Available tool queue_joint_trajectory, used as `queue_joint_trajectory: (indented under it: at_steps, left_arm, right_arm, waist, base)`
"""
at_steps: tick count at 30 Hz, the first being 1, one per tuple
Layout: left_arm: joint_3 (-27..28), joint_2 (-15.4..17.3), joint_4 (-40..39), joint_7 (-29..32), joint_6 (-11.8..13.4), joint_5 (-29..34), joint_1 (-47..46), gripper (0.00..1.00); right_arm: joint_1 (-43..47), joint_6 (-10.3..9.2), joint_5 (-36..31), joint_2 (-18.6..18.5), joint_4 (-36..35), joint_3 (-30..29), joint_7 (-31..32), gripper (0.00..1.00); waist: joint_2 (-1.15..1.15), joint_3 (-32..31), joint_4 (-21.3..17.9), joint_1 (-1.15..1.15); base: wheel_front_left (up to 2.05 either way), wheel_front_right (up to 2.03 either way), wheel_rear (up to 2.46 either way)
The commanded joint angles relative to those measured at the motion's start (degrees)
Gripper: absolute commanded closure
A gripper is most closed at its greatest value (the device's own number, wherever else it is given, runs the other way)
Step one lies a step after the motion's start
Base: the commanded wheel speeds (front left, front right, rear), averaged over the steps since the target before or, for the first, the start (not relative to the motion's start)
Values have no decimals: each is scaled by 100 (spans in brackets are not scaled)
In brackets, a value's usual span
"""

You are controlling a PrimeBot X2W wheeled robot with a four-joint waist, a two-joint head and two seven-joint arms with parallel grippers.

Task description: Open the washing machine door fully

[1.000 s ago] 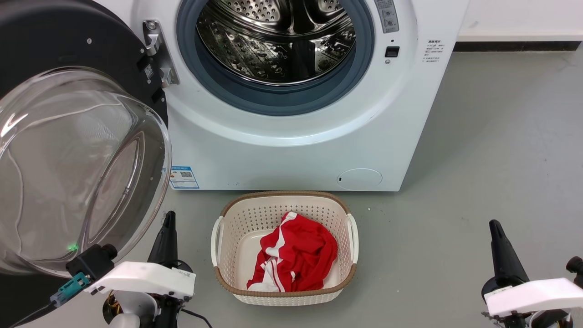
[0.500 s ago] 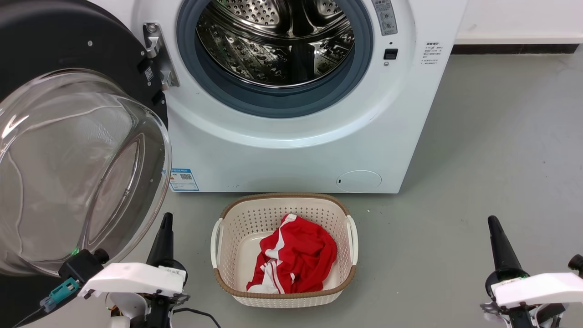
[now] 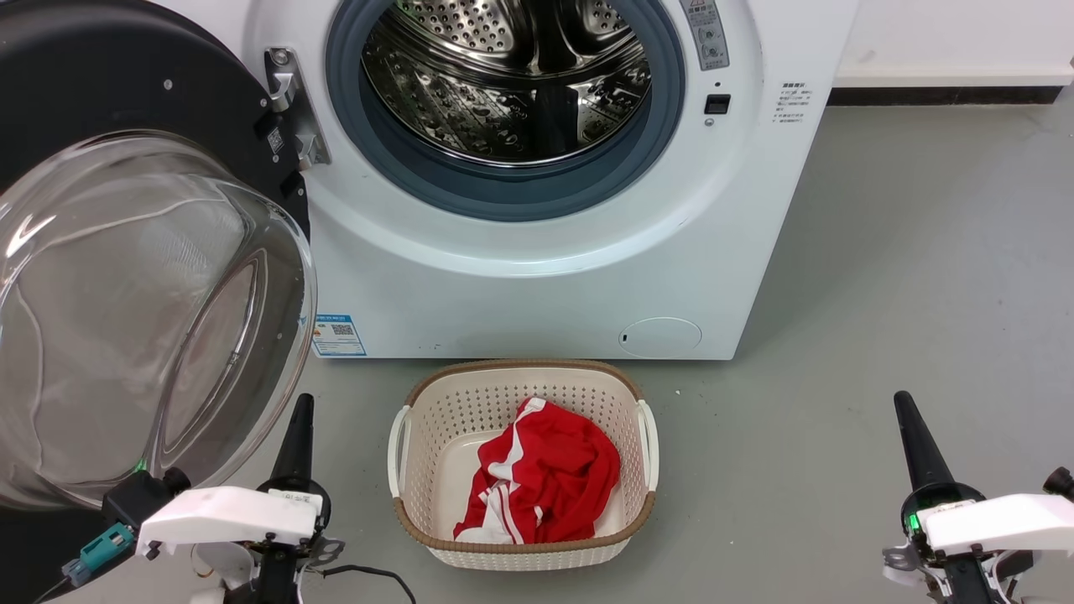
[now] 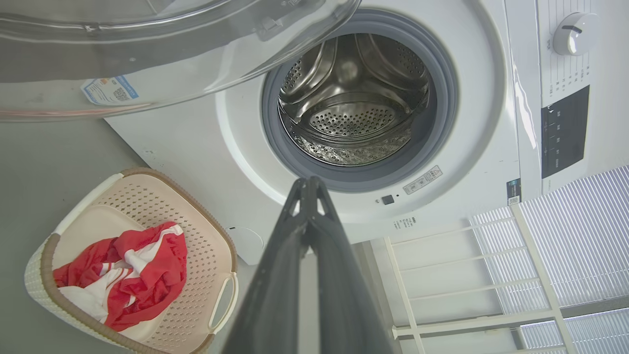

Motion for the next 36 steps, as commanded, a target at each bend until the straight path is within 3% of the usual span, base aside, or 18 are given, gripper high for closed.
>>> queue_joint_trajectory:
  at_steps: [1,36]
  left_arm:
    - [24,4,-63,42,-36,-144,3,100]
    - [226,-25,-61,493,-114,-1921,45,100]
  right_arm:
    - [-99,-1,157,-39,-8,0,24,100]
    - [-332,-2,1968,-11,320,-54,380,100]
  waist:
    - [0,-4,-1,0]
    - [0,-112,-26,0]
  base:
    - [0,0,0]
    - [0,0,0]
